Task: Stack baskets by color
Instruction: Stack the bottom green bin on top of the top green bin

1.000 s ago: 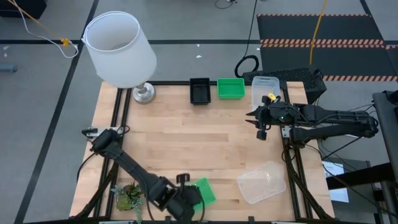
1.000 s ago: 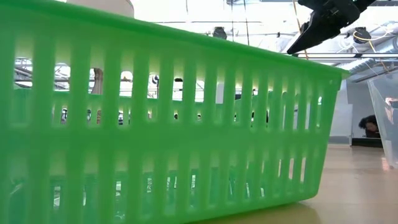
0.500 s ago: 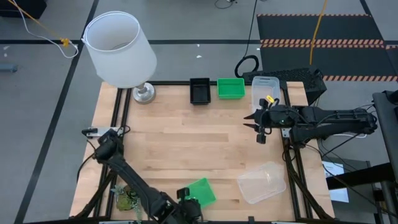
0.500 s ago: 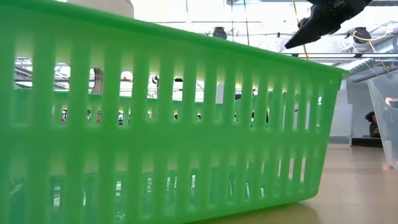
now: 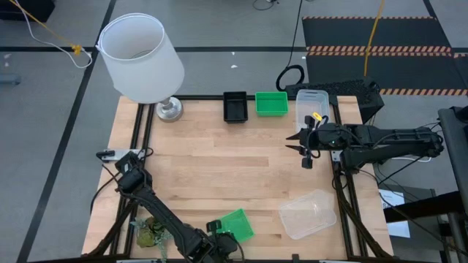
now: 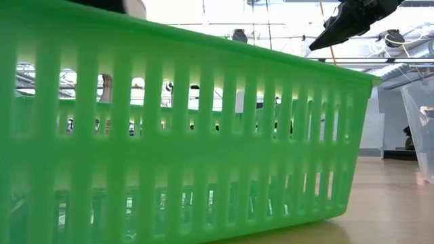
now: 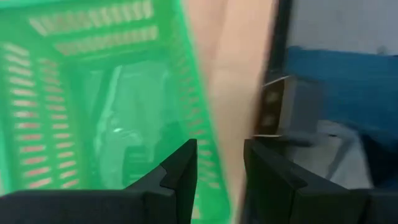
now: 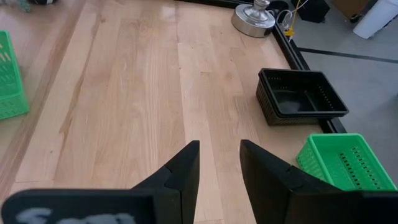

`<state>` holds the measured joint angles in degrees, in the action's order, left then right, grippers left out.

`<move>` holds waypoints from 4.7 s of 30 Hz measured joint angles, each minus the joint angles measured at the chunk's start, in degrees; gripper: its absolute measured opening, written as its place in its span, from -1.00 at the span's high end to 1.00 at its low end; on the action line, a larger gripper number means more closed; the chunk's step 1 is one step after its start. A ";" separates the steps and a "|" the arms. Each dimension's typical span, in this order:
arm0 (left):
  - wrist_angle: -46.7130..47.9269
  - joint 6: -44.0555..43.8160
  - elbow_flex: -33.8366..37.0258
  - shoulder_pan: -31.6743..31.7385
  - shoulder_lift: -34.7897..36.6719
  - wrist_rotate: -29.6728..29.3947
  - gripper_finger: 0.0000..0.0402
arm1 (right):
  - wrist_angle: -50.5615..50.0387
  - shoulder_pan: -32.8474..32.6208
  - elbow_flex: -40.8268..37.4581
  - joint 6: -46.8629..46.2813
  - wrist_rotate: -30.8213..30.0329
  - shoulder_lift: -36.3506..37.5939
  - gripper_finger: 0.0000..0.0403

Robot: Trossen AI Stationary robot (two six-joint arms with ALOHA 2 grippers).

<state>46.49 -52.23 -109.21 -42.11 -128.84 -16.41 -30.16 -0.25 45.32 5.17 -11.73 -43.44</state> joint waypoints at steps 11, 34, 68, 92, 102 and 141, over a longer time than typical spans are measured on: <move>4.12 1.81 0.02 0.54 -2.23 2.54 0.51 | 2.13 -2.38 0.00 -0.40 0.03 -1.39 0.45; 23.81 37.88 0.02 21.81 9.48 -11.31 0.97 | 27.58 -8.92 0.00 -3.88 -0.11 -22.11 0.45; 16.39 48.77 0.04 31.94 9.28 -12.58 0.81 | 28.33 -4.66 -0.02 7.76 -4.24 -34.77 0.96; 23.30 44.72 6.23 31.50 19.02 -25.47 0.02 | 27.33 5.97 -0.02 17.61 0.04 -34.69 0.99; 8.79 43.70 32.68 33.97 40.04 -25.18 0.27 | 24.46 15.25 -0.04 29.21 0.04 -30.81 1.00; -18.17 57.76 49.11 37.33 49.44 -6.99 0.30 | 27.96 46.62 0.04 44.14 26.99 -36.19 1.00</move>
<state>28.32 5.54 -60.10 -4.78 -79.40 -23.40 -2.20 46.37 45.36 49.31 15.27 -79.63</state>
